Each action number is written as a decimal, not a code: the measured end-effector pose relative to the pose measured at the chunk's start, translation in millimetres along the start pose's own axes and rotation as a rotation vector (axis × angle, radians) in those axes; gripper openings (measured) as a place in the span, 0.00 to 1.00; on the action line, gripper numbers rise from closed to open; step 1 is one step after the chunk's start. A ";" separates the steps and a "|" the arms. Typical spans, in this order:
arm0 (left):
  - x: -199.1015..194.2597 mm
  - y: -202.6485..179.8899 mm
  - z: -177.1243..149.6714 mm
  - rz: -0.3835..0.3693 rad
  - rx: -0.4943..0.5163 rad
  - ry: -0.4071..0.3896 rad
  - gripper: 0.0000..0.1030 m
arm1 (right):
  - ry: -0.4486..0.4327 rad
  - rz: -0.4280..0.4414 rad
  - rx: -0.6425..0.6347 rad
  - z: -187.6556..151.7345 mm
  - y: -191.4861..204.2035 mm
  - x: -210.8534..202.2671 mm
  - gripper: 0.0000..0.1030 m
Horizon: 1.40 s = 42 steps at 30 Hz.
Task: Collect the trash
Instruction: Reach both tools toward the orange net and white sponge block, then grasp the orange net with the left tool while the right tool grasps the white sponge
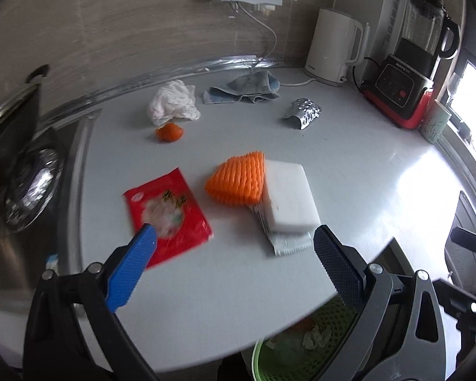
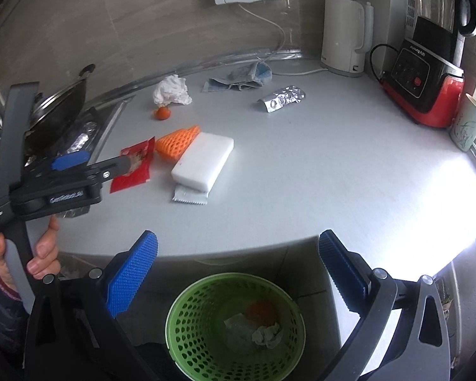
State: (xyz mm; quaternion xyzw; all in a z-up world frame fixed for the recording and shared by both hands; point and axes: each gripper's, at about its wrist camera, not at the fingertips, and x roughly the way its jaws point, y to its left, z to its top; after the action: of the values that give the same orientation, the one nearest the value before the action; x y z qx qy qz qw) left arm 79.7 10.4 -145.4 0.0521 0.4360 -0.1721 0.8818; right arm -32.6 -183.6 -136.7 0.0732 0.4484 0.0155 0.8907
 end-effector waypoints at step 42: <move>121.9 32.7 59.3 -0.176 -0.019 0.153 0.39 | 0.087 0.011 0.146 75.0 33.2 161.8 0.98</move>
State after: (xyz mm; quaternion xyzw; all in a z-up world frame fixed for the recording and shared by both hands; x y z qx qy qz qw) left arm 204.0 -4.9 -206.8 0.0184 0.5065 -0.2403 0.8279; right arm 125.4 -144.3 -216.8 0.1396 0.4863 -0.0089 0.8625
